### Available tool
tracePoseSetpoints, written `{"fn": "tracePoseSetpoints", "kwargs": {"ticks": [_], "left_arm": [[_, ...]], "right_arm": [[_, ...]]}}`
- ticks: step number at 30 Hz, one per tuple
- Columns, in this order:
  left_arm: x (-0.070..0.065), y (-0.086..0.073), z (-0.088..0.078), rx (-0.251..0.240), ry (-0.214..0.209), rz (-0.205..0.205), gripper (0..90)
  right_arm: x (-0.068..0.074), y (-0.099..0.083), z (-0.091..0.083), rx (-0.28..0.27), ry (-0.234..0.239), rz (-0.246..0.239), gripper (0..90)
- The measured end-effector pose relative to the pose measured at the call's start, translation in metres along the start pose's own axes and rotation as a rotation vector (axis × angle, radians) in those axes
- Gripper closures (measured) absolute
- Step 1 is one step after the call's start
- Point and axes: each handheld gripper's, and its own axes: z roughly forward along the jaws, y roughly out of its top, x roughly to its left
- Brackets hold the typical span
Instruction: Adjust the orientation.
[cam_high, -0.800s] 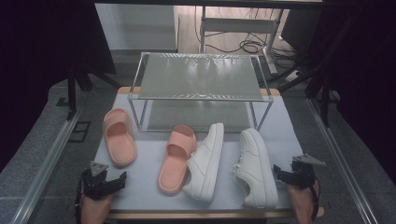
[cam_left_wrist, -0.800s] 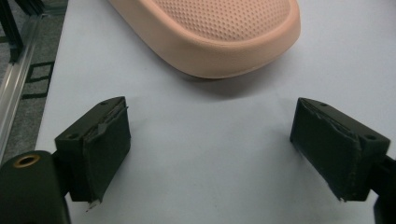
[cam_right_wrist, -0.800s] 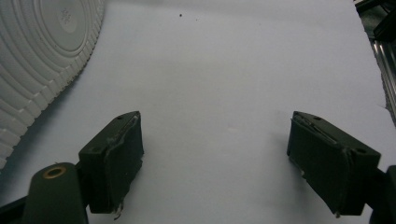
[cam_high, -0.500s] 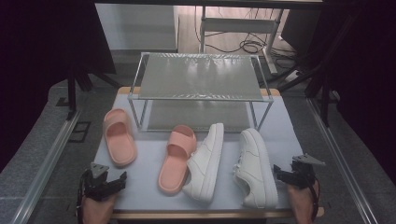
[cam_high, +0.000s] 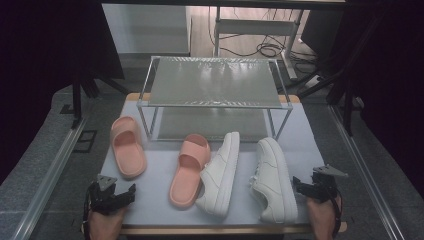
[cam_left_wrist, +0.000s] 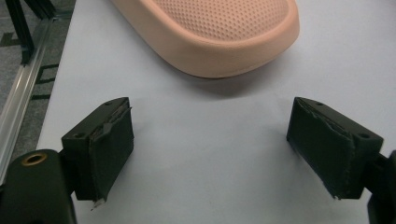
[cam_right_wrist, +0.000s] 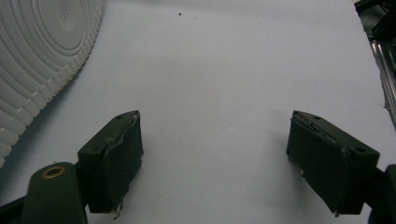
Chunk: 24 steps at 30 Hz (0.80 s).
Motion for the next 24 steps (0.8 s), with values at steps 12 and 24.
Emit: {"fn": "tracePoseSetpoints", "kwargs": {"ticks": [12, 24], "left_arm": [[0.000, 0.001, -0.002, -0.002, -0.035, 0.026, 22.4], [0.000, 0.015, -0.012, -0.012, -0.129, 0.030, 22.3]], "right_arm": [[0.000, 0.000, 0.000, 0.000, 0.002, 0.000, 18.7], [0.000, 0.000, 0.000, 0.001, 0.004, 0.003, 18.7]]}}
